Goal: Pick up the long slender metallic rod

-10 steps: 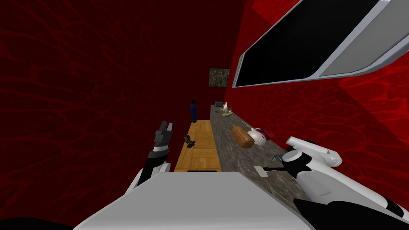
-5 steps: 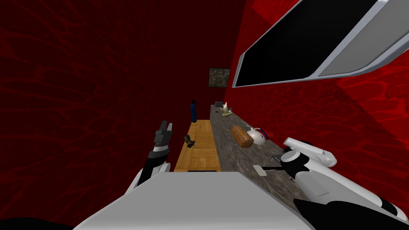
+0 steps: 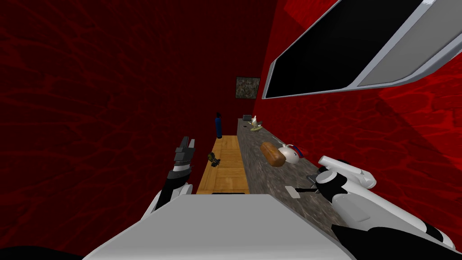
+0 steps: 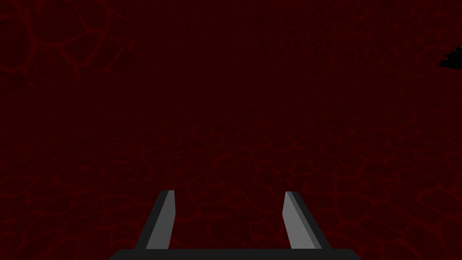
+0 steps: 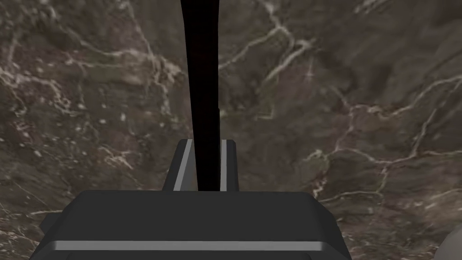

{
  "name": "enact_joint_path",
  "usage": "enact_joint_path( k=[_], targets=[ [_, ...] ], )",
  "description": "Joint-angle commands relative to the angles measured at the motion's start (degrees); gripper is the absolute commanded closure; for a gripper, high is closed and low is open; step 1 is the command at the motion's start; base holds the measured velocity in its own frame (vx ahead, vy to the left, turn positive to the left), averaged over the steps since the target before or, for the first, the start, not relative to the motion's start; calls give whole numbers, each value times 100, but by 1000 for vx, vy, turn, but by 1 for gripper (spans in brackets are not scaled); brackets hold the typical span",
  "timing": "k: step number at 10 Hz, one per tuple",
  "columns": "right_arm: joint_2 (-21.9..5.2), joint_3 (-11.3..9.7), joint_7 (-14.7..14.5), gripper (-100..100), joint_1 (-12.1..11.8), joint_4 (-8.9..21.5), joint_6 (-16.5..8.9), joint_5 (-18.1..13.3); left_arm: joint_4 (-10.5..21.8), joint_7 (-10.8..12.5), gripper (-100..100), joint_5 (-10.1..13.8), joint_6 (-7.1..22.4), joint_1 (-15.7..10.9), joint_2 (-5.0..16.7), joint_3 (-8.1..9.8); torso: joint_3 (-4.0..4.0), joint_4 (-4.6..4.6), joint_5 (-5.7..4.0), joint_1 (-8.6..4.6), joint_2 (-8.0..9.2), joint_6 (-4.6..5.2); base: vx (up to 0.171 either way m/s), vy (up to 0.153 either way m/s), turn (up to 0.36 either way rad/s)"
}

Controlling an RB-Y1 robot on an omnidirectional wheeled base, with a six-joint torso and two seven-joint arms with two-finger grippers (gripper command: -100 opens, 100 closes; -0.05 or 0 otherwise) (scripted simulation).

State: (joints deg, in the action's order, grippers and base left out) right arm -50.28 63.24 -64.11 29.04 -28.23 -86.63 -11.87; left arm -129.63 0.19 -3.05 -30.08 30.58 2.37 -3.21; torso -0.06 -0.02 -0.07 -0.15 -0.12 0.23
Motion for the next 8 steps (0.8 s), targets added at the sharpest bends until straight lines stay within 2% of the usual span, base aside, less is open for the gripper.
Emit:
enact_joint_path(
  k=[1, 2, 3, 4, 6, 7, 8],
  targets=[
    [0, 0, 0, 100, 0, 0, 0, 0, 0, 0, 0, 0, 0, 0, 0, 0, 0, 0, 0, 0, 0, 0, 0, 0, 0],
    [0, 0, 0, 100, 0, 0, 0, 0, 0, 0, 0, 0, 0, 0, 0, 0, 0, 0, 0, 0, 0, 0, 0, 0, 0],
    [0, 0, 1, 0, 0, 0, 0, 0, 0, 0, 0, 0, 0, 0, 0, 0, 0, 0, 0, 0, 0, 0, 0, 0, 0],
    [-178, 90, -106, 100, 51, -8, -187, -86, 0, 0, 0, 0, 0, 0, 0, 0, 0, 0, 0, 0, 0, 0, 18, 20, 10],
    [-178, 90, -106, 100, 51, -8, -187, -86, 0, 0, 0, 0, 0, 0, 0, 0, -4, 0, 5, 13, -8, 1, 28, 20, -2],
    [-137, 92, -112, 100, 30, -102, -244, -80, 0, 0, 0, 0, 0, 0, 0, 0, -4, -1, 3, 9, -7, -1, 6, 6, -2],
    [-142, 92, -110, 0, 33, -88, -233, -81, 0, 0, 0, 0, 0, 0, 0, 0, -2, 0, 2, 5, -4, -1, 0, 0, 0]
  ],
)
